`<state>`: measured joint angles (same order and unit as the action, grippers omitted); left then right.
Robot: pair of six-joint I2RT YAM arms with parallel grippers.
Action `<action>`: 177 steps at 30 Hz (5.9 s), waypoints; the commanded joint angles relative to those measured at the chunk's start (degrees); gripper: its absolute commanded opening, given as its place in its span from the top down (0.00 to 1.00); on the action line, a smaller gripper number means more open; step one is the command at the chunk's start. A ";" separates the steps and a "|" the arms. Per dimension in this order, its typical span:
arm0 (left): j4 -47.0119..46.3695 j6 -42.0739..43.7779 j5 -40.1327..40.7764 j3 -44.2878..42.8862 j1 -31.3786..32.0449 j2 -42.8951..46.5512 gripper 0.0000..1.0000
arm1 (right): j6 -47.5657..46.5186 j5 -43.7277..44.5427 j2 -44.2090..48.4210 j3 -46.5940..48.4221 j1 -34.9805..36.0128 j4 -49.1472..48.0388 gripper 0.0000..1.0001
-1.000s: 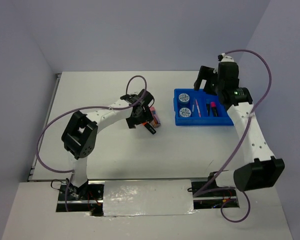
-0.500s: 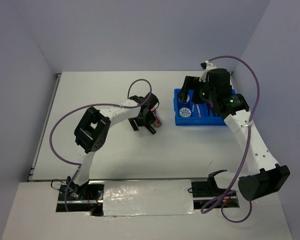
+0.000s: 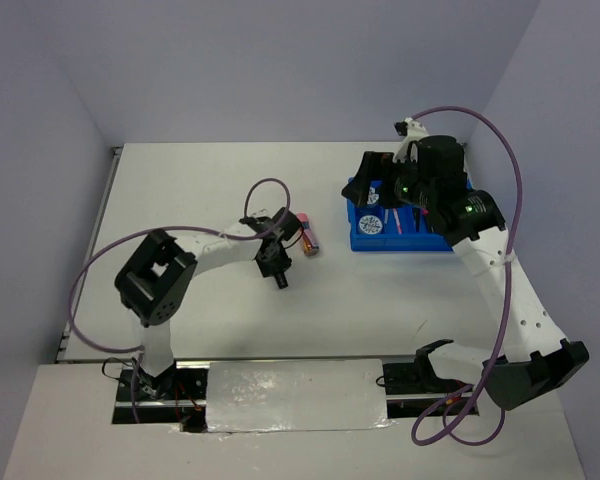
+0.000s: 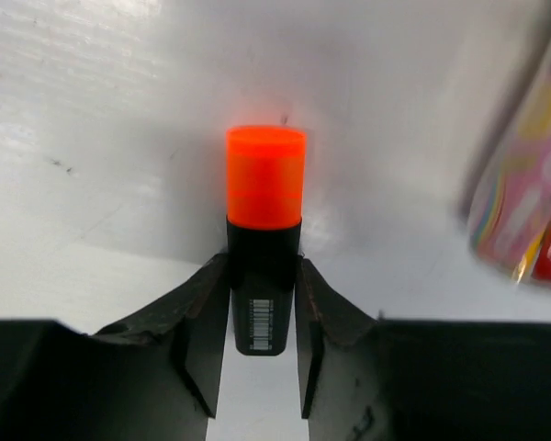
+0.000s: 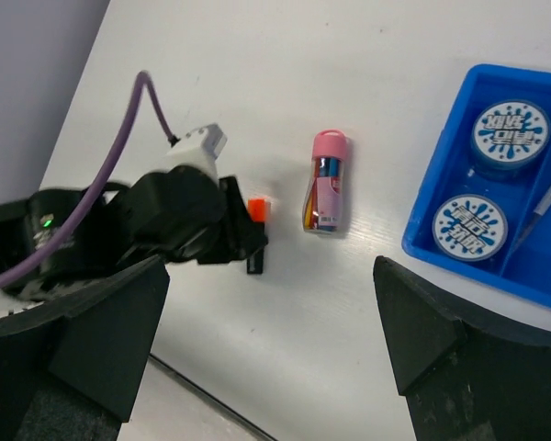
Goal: Sort the stationery into containers
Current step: Pick up the pen from the center of the board, then place the pen in the storage box, then pick up the stationery from the center of the board, then place the stationery in the storage box.
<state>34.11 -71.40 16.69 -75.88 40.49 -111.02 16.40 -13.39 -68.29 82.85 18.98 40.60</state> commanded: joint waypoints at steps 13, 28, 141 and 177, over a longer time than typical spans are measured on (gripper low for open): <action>-35.41 29.11 -25.82 38.34 0.99 30.58 1.00 | 18.39 -18.52 -4.04 -24.39 -0.71 -26.17 0.01; -41.05 32.11 -31.98 31.50 0.99 40.98 1.00 | 31.58 1.43 -9.58 -25.99 18.01 -31.03 0.13; 2.62 34.91 -16.95 7.39 -11.66 31.64 0.01 | -13.84 25.38 -18.41 -2.19 -16.60 -7.14 1.00; 8.08 48.72 -27.33 6.27 -16.14 27.26 0.01 | -20.62 39.23 -45.71 20.42 -27.86 -2.20 0.00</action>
<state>40.75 -24.03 -11.73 -66.83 25.17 -83.46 -5.19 26.87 -116.81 99.15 -8.91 37.04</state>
